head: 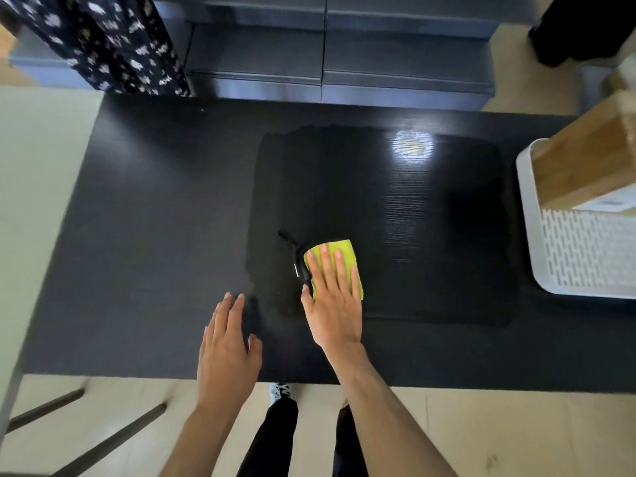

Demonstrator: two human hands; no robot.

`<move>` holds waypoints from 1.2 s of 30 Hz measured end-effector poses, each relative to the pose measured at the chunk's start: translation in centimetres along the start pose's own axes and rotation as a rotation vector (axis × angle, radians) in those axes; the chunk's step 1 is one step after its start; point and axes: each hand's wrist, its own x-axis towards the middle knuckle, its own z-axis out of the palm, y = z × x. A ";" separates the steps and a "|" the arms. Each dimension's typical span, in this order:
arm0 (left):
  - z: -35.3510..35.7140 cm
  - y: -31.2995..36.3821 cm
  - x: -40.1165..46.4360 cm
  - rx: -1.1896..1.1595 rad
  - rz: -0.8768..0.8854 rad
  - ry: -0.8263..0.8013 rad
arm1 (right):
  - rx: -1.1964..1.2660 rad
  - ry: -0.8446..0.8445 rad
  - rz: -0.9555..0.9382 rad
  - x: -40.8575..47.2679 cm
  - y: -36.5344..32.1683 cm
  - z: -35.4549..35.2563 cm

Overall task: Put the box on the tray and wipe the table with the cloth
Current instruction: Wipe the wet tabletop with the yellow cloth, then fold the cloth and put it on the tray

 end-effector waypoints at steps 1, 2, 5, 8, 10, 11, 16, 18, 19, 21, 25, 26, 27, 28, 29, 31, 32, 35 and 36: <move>0.6 0.9 -0.4 -0.007 0.007 0.000 | -0.001 0.005 0.017 -0.2 1.5 -0.3; 1.3 1.7 -0.9 -0.011 0.019 -0.001 | -0.001 0.011 0.032 -0.4 3.2 -0.6; 3.4 4.0 -2.4 -0.010 0.059 -0.017 | -0.007 0.032 0.066 -0.8 8.3 -1.3; 5.5 6.4 -3.4 -0.007 0.068 -0.037 | -0.008 0.049 0.117 -1.2 13.9 -2.3; 6.6 7.9 -3.9 0.003 0.081 -0.044 | -0.025 0.049 0.135 -1.6 17.6 -3.0; 7.2 8.8 -4.2 0.009 0.090 -0.047 | -0.041 0.049 0.141 -1.9 19.7 -3.5; 8.9 11.8 -5.2 0.044 0.090 -0.066 | -0.038 0.043 0.204 -4.5 27.1 -4.8; 9.2 12.7 -5.2 0.073 0.111 -0.074 | -0.023 0.026 0.212 -5.6 28.2 -5.1; 9.2 13.1 -5.1 0.087 0.126 -0.078 | -0.014 0.015 0.218 -6.2 28.4 -5.3; 9.0 14.2 -5.0 0.102 0.146 -0.081 | 0.005 -0.008 0.219 -7.5 28.2 -5.8; 7.8 17.0 -5.0 0.091 0.191 -0.077 | 0.137 -0.061 0.238 -9.6 26.7 -7.1; 7.4 17.7 -5.0 0.080 0.206 -0.076 | 0.171 -0.078 0.252 -10.1 26.2 -7.3; 6.9 18.3 -5.0 0.063 0.223 -0.072 | 0.212 -0.098 0.264 -10.3 25.6 -7.7; 6.4 18.8 -4.9 0.037 0.242 -0.068 | 0.264 -0.125 0.272 -10.5 24.9 -8.3; 5.7 19.4 -4.8 0.008 0.257 -0.063 | 0.318 -0.161 0.281 -10.7 24.1 -9.1; 4.5 20.5 -4.6 -0.042 0.281 -0.055 | 0.437 -0.202 0.321 -10.8 22.4 -11.0; 3.9 21.0 -4.4 -0.069 0.290 -0.064 | 0.483 -0.203 0.340 -10.8 21.5 -12.0; 2.3 22.6 -4.2 -0.159 0.355 -0.158 | 0.527 -0.178 0.309 -10.5 18.8 -14.8; 1.9 23.1 -4.2 -0.199 0.369 -0.184 | 0.530 -0.170 0.281 -10.2 18.0 -15.5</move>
